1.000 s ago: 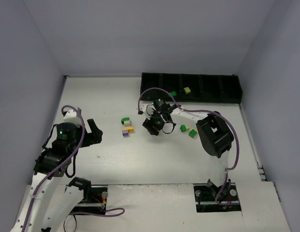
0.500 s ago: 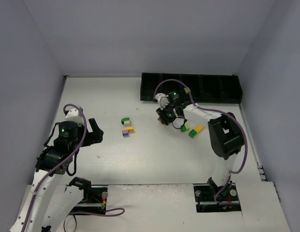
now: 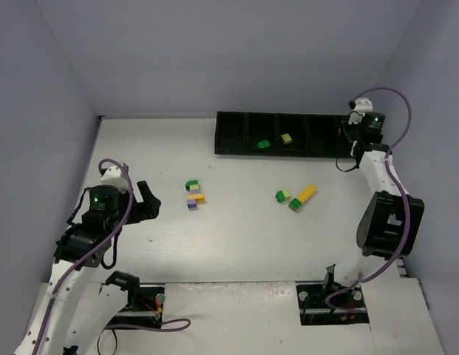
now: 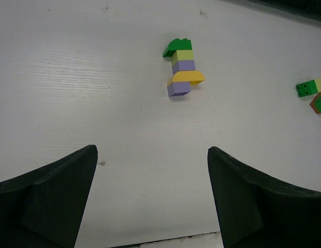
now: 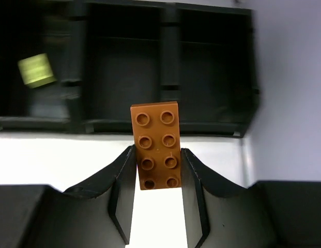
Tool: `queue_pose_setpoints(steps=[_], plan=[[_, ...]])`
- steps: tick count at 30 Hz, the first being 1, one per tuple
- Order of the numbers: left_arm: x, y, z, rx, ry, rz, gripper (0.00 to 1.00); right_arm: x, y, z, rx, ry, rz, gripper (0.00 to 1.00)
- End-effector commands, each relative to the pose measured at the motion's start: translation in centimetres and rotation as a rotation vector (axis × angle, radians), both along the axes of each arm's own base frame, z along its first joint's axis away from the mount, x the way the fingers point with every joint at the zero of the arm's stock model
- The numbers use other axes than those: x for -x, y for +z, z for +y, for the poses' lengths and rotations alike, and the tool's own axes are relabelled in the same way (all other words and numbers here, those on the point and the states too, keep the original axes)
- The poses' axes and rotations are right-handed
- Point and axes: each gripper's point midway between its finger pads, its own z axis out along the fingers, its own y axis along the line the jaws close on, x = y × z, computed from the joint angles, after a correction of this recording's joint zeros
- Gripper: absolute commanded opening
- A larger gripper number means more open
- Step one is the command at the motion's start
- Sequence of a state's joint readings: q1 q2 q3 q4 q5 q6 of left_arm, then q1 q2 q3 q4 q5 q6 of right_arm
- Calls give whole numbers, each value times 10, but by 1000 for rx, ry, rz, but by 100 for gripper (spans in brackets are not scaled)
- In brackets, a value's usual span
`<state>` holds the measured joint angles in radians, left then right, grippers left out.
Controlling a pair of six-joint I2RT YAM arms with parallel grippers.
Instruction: Sort the legos into containers by color
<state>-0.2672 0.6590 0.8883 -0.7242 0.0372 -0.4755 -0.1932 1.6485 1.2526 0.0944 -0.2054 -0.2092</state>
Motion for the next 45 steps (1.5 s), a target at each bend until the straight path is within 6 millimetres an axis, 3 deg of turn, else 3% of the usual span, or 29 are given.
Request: queue_pose_setpoints(steps=[1, 6, 14, 19, 23, 29, 31, 32, 33, 34, 35, 36, 37, 38, 39, 40, 41, 42, 43, 45], plan=[[-11, 19, -5, 16, -15, -73, 81, -24, 32, -32, 39, -68, -109, 0], [-16, 20, -7, 10, -28, -79, 81, -51, 25, -63, 55, -108, -128, 0], [-29, 24, -10, 18, -21, -124, 81, -91, -9, -85, 45, -153, -108, 9], [-39, 16, -12, -1, -26, -91, 81, -107, -11, -91, 46, -163, -125, 24], [-45, 13, -12, -5, -21, -85, 81, -116, -11, -91, 38, -156, -136, 44], [-50, 15, -14, -8, -29, -84, 81, -114, 5, -88, 26, -156, -163, 58], [-49, 15, -14, -13, -32, -84, 81, -111, 9, -83, 14, -144, -168, 58], [-49, 14, -14, -17, -36, -85, 81, -107, 21, -79, 7, -137, -186, 58], [-48, 15, -14, -15, -37, -87, 81, -102, 18, -73, -5, -130, -174, 58], [-48, 15, -15, -15, -41, -89, 81, -99, 21, -65, -17, -115, -175, 58], [-48, 16, -15, -13, -42, -93, 81, -92, 39, -57, -28, -108, -205, 58], [-47, 16, -15, -11, -45, -96, 81, -87, 43, -49, -39, -96, -208, 57], [-46, 17, -16, -6, -48, -99, 81, -79, 32, -34, -54, -78, -181, 57], [-45, 17, -17, -1, -52, -98, 81, -70, 49, -25, -68, -76, -208, 57], [-44, 18, -18, 4, -57, -103, 81, -63, 50, -15, -78, -66, -204, 57], [-43, 18, -18, 7, -61, -104, 81, -53, 34, 5, -91, -42, -160, 57], [-42, 18, -19, 9, -67, -105, 81, -43, 44, 14, -100, -44, -171, 56], [-41, 19, -19, 11, -69, -108, 81, -36, 42, 26, -131, -34, -159, 56], [-40, 19, -19, 12, -71, -109, 81, -22, 23, 38, -151, -28, -110, 55], [-38, 20, -19, 12, -75, -111, 81, -5, 28, 67, -206, -16, -114, 54]])
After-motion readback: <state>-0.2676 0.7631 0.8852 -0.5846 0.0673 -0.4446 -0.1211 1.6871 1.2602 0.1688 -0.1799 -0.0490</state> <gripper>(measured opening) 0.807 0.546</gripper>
